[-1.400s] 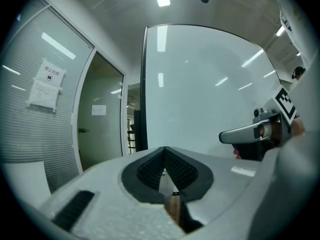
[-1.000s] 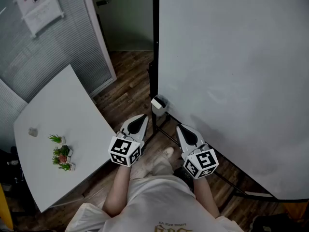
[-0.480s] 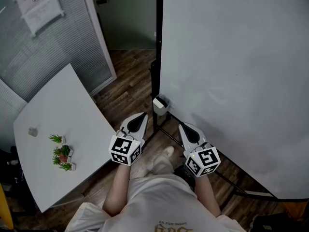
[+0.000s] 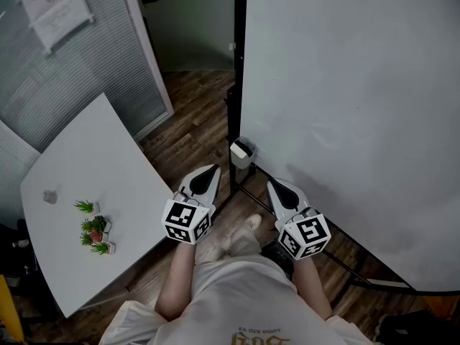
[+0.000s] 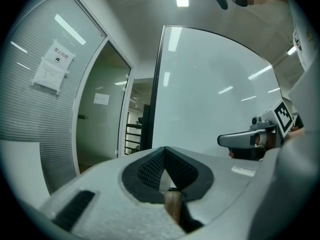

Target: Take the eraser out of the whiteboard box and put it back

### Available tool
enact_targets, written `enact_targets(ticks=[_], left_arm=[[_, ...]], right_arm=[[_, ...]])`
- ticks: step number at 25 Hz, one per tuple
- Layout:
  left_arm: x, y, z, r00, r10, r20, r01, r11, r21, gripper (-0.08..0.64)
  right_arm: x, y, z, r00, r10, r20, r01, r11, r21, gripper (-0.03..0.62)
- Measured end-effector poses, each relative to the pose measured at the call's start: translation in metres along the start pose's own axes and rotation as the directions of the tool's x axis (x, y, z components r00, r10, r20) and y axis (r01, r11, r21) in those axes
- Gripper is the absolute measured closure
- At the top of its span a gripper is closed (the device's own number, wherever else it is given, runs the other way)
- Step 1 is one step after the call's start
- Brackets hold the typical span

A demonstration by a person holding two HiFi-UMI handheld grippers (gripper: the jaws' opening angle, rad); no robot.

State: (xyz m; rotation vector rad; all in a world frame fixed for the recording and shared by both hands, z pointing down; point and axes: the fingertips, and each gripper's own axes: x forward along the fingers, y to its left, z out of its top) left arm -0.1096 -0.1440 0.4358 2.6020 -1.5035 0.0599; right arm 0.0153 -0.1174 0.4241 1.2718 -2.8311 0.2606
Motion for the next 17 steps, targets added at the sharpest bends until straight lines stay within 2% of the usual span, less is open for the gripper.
enact_targets(ticks=[17], left_arm=[[-0.0050, -0.0008, 0.0001, 1.000, -0.016, 0.012, 0.016, 1.000, -0.004, 0.558]], right_arm=[[-0.0041, 0.0068, 0.0047, 1.000, 0.000, 0.014, 0.000, 1.000, -0.003, 0.580]])
